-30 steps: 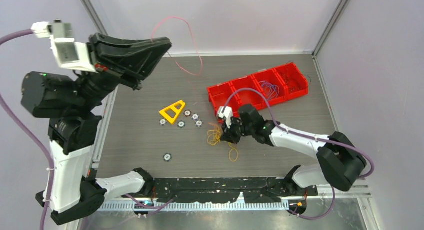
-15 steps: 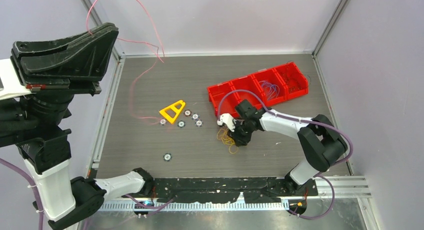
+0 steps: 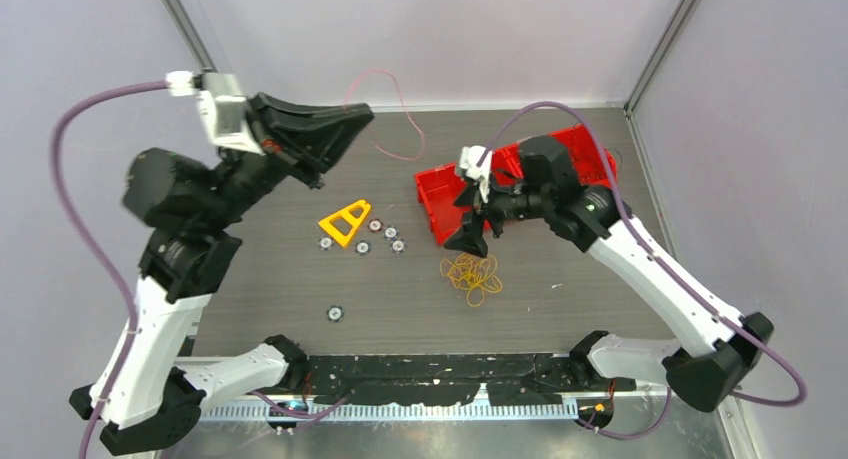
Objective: Untangle the cables
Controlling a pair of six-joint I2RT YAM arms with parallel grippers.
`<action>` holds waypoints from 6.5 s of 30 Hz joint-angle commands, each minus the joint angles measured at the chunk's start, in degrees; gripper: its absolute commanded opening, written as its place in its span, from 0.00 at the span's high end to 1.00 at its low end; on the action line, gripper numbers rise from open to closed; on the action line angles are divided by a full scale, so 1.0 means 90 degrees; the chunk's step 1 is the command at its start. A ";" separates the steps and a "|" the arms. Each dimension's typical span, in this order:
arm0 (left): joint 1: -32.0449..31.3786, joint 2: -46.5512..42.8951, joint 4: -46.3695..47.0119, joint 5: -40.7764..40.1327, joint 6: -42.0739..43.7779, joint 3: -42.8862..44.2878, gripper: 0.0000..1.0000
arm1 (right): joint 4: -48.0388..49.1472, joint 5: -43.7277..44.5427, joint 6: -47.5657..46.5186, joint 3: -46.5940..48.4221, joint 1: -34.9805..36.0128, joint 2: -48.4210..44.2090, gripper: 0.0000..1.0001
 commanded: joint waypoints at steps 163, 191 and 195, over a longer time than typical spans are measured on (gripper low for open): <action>0.1843 -0.0140 -0.1002 0.2894 0.3076 -0.4998 0.00 | -0.1159 -0.0169 -0.1122 -0.0447 -0.0677 -0.0018 0.94; -0.0031 0.0940 0.0260 0.1735 0.3522 -0.5648 0.68 | 0.1397 -0.0645 0.2771 0.3422 -0.1126 -0.0872 0.94; 0.0577 0.0817 -0.0627 0.2089 0.3882 -0.5627 0.78 | 0.1947 -0.0836 0.3446 0.3893 -0.1842 -0.0691 0.95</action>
